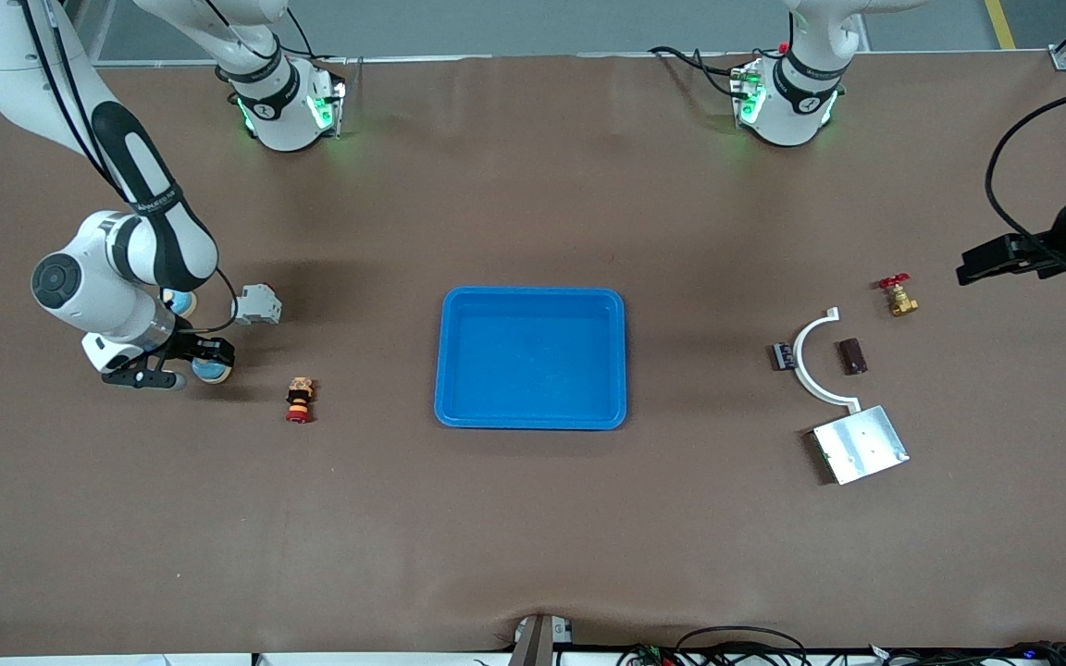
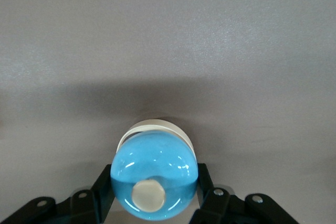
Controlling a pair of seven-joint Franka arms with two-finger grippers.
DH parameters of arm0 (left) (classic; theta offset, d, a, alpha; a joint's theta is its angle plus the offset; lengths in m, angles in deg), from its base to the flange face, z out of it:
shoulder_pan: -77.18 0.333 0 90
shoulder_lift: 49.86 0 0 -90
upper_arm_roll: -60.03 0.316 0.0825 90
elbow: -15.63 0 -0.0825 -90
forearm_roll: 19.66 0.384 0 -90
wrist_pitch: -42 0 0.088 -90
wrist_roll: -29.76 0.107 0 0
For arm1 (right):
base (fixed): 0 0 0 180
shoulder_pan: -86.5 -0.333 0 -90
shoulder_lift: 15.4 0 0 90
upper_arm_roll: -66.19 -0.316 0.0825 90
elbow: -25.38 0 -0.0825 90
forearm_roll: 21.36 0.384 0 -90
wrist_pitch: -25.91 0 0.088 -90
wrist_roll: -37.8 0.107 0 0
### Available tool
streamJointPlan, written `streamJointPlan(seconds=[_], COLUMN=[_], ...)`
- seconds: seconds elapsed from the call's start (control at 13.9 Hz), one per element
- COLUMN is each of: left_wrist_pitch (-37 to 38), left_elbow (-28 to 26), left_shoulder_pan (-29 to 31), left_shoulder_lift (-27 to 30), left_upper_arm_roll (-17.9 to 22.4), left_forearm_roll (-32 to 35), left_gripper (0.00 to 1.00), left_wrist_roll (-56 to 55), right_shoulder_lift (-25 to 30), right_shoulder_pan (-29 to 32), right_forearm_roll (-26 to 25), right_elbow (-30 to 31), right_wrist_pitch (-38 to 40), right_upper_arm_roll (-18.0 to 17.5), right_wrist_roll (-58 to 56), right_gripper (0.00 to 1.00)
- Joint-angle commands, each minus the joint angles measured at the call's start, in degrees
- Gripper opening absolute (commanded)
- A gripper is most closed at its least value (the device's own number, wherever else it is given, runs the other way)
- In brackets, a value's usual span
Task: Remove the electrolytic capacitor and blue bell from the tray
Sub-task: 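Withdraw the left gripper while the right gripper holds the bell near the breaker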
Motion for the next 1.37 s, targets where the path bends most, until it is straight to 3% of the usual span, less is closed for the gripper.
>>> streamJointPlan(seconds=[0.0,1.08,1.15,1.22,1.3], left_wrist_pitch=[-1.4,-1.14,-1.14,-1.14,-1.14], left_elbow=[-1.09,-2.24,-2.15,-1.98,-1.89], left_shoulder_pan=[-0.8,-1.15,-1.15,-1.06,-1.06], left_shoulder_lift=[2.39,6.79,6.7,6.61,6.52], left_upper_arm_roll=[0.59,0.58,0.59,0.59,0.59], left_forearm_roll=[-1.09,-0.22,-0.22,-0.22,-0.22], left_gripper=[1.0,1.0,1.0,1.0,1.0], left_wrist_roll=[-0.27,1.15,1.06,1.06,1.06], right_shoulder_lift=[-0.17,-1.67,-1.84,-2.02,-1.93], right_shoulder_pan=[1.2,1.72,1.72,1.72,1.72], right_forearm_roll=[1.27,1.27,1.36,1.27,1.27], right_elbow=[0.13,-0.83,-1.27,-1.45,-1.45], right_wrist_pitch=[-0.79,-0.71,-0.27,-0.18,-0.18], right_upper_arm_roll=[-0.87,-0.87,-0.87,-0.87,-0.87], right_wrist_roll=[-1.59,-1.33,-1.24,-1.24,-1.24], right_gripper=[0.0,0.0,0.15,0.99,1.0])
